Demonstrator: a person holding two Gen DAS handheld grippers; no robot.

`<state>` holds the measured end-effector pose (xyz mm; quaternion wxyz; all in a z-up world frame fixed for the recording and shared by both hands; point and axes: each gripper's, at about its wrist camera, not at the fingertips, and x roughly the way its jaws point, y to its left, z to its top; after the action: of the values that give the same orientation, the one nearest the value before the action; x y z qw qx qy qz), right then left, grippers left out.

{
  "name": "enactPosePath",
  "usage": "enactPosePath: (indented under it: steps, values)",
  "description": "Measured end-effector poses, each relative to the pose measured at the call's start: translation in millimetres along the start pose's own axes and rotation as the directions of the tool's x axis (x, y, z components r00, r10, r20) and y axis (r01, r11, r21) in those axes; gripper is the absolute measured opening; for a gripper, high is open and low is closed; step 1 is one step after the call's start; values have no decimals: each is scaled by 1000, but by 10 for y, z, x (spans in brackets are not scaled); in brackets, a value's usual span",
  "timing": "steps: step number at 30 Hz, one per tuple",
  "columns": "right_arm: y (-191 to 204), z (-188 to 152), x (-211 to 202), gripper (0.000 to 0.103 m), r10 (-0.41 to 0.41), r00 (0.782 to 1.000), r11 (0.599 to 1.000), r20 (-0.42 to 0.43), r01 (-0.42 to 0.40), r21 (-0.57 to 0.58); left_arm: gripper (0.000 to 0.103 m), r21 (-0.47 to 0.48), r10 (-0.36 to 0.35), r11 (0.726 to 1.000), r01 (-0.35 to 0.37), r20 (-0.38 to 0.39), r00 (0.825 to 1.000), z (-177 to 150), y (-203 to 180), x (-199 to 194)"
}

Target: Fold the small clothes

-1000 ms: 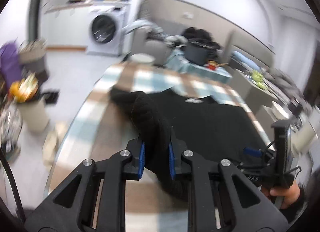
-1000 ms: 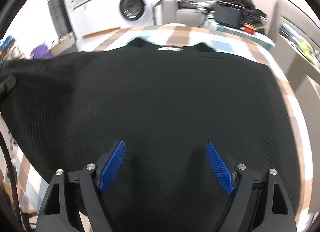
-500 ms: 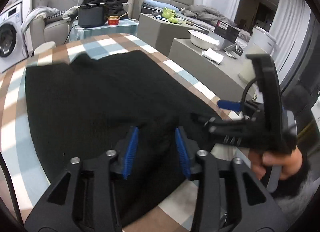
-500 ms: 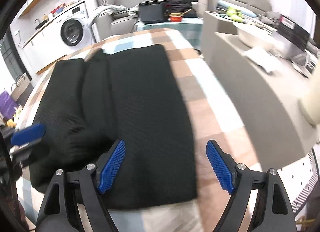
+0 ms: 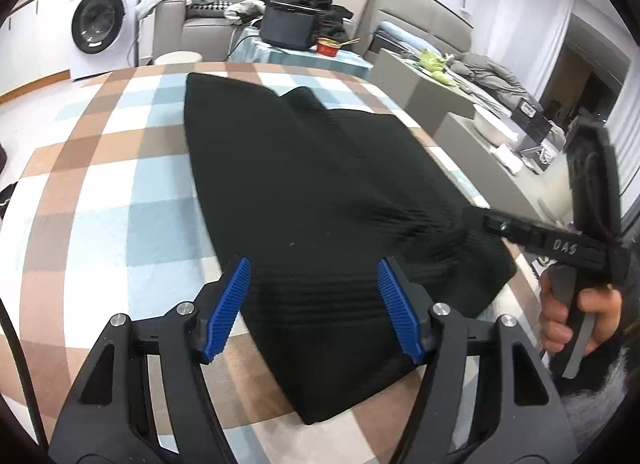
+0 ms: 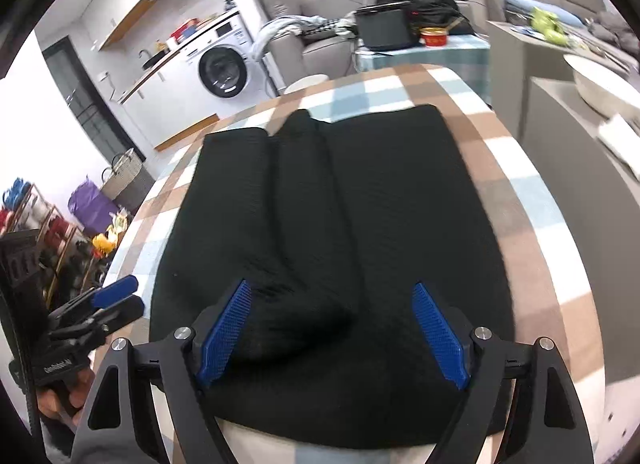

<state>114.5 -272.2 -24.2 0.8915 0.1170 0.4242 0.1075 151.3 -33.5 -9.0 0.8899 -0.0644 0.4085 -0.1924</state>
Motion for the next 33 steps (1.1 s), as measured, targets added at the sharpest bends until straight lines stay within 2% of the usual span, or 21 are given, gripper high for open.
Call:
enactPosePath:
  steps: [4,7,9,11,16,20,22,23,24,25,27,29,32,33]
  values:
    - [206,96,150,84,58,998,995,-19,-60,-84,64,7,-21,1000,21,-28,999,-84,7,75]
    - [291,110,409,71,139,983,983,-119,-151,-106,64,50,0,999,4,-72,997,-188,-52,169]
    - [291,117,588,57,136,973,979,-186,-161,-125,64,98,38,995,-27,-114,993,-265,-112,256]
    - [267,119,668,50,115,966,977,-232,-152,-150,64,116,46,993,-31,-130,990,-340,-86,251]
    - [198,93,586,50,122,944,965,-306,-185,-186,64,75,18,997,-7,-142,990,-355,-28,234]
    - [122,69,599,50,166,921,960,-351,-233,-157,64,52,10,999,-3,-140,990,-327,33,250]
    - [112,77,615,46,170,919,960,-355,-236,-152,64,50,14,999,-7,-136,991,-314,55,262]
    - [125,94,625,26,161,922,960,-353,-229,-162,64,47,14,999,-7,-133,991,-304,69,266]
    - [141,91,627,15,156,921,958,-358,-229,-172,64,46,13,999,-7,-131,991,-290,59,260]
    - [161,100,606,13,164,919,957,-358,-237,-170,64,45,15,999,-9,-126,992,-279,63,251]
    - [245,163,456,11,170,932,951,-319,-240,-194,64,43,14,999,-9,-111,994,-245,57,201]
    - [309,247,182,11,219,938,945,-268,-272,-179,64,34,2,999,1,-97,995,-208,65,136]
    - [351,243,-190,11,292,931,936,-220,-325,-133,64,16,-21,1000,22,-79,997,-167,101,25]
    - [340,178,-242,11,287,933,942,-218,-317,-114,64,19,-23,1000,25,-77,997,-164,101,4]
